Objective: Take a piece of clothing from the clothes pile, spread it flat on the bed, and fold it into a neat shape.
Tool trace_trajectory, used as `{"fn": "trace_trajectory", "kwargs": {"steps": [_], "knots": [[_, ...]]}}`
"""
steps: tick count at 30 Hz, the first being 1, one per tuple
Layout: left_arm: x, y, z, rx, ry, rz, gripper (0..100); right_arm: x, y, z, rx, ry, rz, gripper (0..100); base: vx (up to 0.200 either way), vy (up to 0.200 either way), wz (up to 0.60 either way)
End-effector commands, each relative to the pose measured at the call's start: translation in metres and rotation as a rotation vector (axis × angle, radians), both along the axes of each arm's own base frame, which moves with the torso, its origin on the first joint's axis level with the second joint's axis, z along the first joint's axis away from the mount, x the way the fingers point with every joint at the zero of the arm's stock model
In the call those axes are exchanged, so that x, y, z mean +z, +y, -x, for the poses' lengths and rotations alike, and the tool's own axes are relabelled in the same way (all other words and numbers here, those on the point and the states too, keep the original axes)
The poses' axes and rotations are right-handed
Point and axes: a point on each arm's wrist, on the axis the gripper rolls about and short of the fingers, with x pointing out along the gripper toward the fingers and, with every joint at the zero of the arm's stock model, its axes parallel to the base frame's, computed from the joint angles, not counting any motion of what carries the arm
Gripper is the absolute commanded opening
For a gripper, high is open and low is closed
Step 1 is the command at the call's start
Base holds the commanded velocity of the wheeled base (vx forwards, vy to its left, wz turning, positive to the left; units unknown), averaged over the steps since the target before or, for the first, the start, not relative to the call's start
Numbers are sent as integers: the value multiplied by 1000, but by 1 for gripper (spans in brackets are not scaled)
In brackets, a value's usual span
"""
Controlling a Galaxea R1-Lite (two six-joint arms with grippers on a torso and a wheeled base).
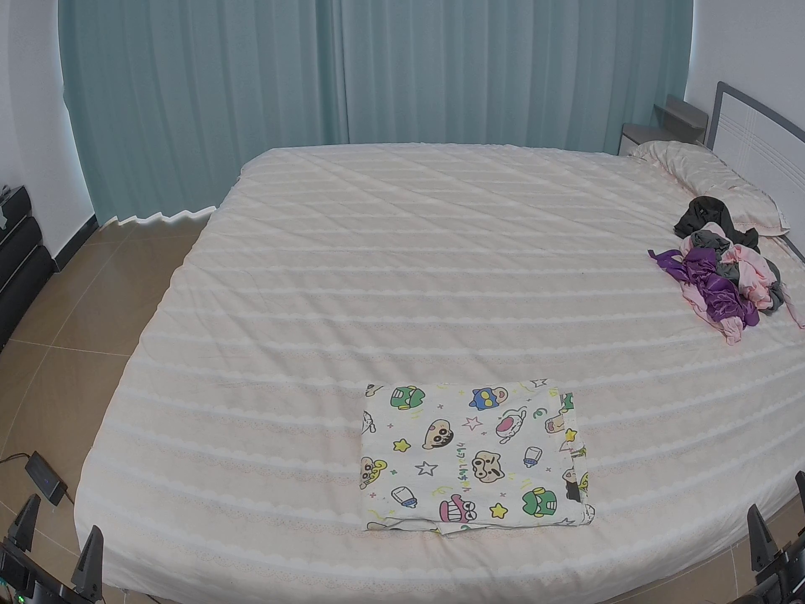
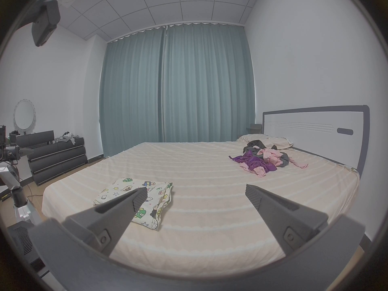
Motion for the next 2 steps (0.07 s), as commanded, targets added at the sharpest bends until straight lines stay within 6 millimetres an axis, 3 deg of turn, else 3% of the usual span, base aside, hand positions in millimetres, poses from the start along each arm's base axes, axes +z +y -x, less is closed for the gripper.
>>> {"fn": "trace_trajectory", "kwargs": {"steps": [1,2], "knots": [[-5,0,0,0,1,1,100,-5,0,0,1,4,-2,100,0,0,0],[-5,0,0,0,3,1,100,-5,0,0,1,4,-2,100,0,0,0]]}}
